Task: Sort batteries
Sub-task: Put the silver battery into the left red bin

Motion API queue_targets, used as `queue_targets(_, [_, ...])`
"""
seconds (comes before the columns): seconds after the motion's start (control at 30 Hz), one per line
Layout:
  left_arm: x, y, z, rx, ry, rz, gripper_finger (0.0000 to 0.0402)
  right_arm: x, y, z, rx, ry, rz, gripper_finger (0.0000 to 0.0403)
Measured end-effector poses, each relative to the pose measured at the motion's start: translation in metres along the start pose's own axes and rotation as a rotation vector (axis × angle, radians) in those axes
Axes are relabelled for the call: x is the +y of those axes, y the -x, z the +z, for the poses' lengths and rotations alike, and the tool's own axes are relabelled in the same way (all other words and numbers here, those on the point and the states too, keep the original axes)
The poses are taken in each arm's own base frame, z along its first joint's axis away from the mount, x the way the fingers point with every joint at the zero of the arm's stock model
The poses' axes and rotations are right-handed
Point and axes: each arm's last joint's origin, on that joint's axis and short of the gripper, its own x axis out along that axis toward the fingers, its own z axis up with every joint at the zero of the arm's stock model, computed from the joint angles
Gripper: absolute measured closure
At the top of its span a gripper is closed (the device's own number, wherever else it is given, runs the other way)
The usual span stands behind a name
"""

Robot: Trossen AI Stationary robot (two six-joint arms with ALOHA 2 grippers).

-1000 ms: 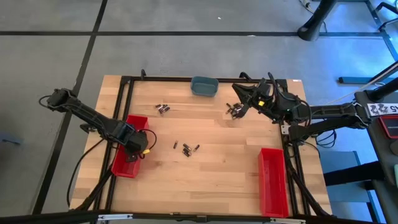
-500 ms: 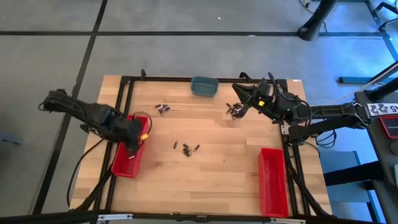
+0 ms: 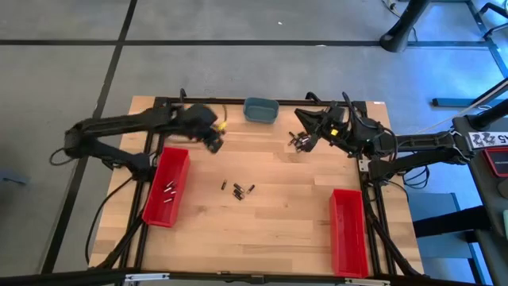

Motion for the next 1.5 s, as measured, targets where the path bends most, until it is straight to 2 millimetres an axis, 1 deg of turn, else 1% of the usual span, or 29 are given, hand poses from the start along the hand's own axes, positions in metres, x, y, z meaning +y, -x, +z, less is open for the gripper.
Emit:
queue_targets(0.07, [0.015,-0.025,0.007,0.073,0.059,0.063,0.0327,0.001,0.000,0.000,0.002,-0.019,0.022,0.0379])
queue_targets(0.13, [0.031,-0.049,0.010,0.169,0.097,0.118,0.0320,0.001,0.000,0.000,0.006,-0.046,0.046,0.0379])
queue_targets(0.3, [0.069,-0.104,0.009,0.380,0.109,0.222,0.0277,0.002,0.002,0.002,0.009,-0.097,0.098,0.0379])
queue_targets(0.4, [0.085,-0.129,0.005,0.463,0.118,0.255,0.0254,0.003,0.002,0.002,0.010,-0.109,0.114,0.0379])
queue_targets(0.5, [0.095,-0.144,0.000,0.519,0.123,0.272,0.0241,0.002,0.003,0.003,0.005,-0.114,0.116,0.0379])
queue_targets(0.6, [0.100,-0.152,-0.002,0.547,0.110,0.275,0.0241,0.002,0.003,0.004,0.005,-0.114,0.116,0.0379])
queue_targets(0.7, [0.100,-0.155,-0.003,0.557,0.082,0.267,0.0250,0.002,0.003,0.004,0.005,-0.114,0.116,0.0379])
queue_targets(1.13, [0.100,-0.160,0.000,0.496,0.030,0.246,0.0285,0.002,0.004,0.004,0.005,-0.113,0.116,0.0379])
queue_targets(1.33, [0.100,-0.159,-0.001,0.516,0.024,0.247,0.0298,0.002,0.004,0.004,0.005,-0.113,0.116,0.0379])
queue_targets(1.5, [0.100,-0.159,-0.003,0.535,0.020,0.249,0.0299,0.002,0.004,0.004,0.005,-0.114,0.116,0.0379])
